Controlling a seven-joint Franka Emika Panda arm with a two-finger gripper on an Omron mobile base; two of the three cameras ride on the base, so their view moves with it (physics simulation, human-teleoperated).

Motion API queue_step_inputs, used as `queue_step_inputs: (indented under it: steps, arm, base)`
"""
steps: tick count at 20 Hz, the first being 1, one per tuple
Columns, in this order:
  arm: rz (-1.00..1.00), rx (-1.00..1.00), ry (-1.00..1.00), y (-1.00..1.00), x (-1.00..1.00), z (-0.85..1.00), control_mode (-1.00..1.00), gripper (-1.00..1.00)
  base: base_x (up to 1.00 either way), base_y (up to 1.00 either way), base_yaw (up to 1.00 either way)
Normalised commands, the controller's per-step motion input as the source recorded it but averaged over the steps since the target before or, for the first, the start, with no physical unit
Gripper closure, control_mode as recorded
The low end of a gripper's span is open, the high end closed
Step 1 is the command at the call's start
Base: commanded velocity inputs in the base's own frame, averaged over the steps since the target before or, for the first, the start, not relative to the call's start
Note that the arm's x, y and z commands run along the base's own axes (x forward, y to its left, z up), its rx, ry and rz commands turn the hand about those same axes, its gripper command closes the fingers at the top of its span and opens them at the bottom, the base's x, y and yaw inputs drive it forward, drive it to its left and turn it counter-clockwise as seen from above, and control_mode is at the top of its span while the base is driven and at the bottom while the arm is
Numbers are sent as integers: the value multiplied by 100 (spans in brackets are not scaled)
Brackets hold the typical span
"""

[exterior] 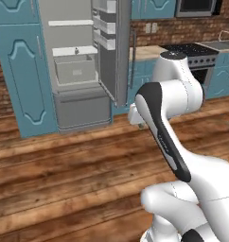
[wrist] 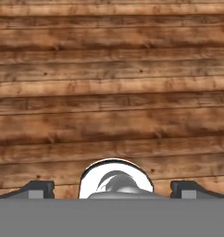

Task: Take the cakes from the fridge and place them on the empty tray on the dining counter.

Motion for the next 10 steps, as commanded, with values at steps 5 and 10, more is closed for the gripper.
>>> queue_step_inputs:
  steps: [5, 10]
  arm:
    - [0, 0, 0, 0, 0, 0, 100, -100]
    - [0, 0, 0, 0, 0, 0, 100, -100]
  base:
    - [100, 48, 0]
    - [100, 23, 0]
